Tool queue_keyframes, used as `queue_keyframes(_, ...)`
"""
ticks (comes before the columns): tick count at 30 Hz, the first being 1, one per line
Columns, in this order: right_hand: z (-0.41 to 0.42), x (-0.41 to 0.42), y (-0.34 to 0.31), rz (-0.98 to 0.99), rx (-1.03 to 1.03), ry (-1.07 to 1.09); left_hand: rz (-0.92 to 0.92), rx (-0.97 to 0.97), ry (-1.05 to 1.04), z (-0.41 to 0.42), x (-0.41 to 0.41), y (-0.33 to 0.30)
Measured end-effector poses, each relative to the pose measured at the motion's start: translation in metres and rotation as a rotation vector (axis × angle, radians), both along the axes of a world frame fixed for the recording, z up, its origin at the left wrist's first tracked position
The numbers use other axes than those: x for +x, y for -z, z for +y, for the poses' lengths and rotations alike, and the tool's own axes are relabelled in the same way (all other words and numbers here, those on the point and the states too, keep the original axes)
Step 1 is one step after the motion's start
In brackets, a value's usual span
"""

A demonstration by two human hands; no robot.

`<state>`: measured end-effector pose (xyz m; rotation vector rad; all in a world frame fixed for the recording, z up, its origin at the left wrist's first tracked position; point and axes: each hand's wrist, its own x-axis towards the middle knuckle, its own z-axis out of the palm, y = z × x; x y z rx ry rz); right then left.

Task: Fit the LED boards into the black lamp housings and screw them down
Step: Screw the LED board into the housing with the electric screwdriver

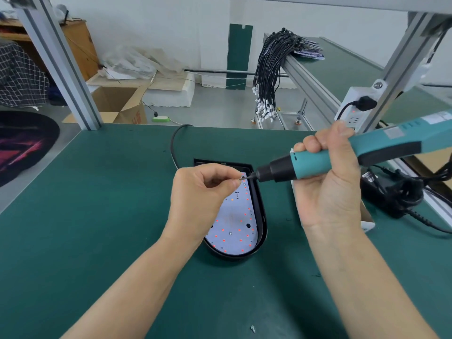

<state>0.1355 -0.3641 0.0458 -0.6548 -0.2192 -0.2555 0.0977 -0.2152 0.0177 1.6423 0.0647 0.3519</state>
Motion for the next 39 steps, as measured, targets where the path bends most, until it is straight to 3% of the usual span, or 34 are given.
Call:
queue_keyframes(20,0.003,0.010,-0.001,0.022,0.027,0.001,0.004,-0.041,0.009,0.008,0.003,0.001)
queue_keyframes(24,0.009,0.017,0.003,0.024,0.022,-0.021,-0.034,-0.127,-0.184,0.033,0.007,-0.001)
queue_keyframes(27,0.018,0.024,0.009,0.043,-0.006,-0.042,0.217,-0.049,-0.351,0.054,0.014,0.006)
queue_keyframes(31,0.035,0.034,0.019,0.074,-0.033,-0.072,0.553,0.050,-0.104,0.049,0.019,0.019)
queue_keyframes(39,0.053,0.049,0.032,0.126,-0.076,-0.113,0.537,0.079,-0.035,0.038,0.039,0.030)
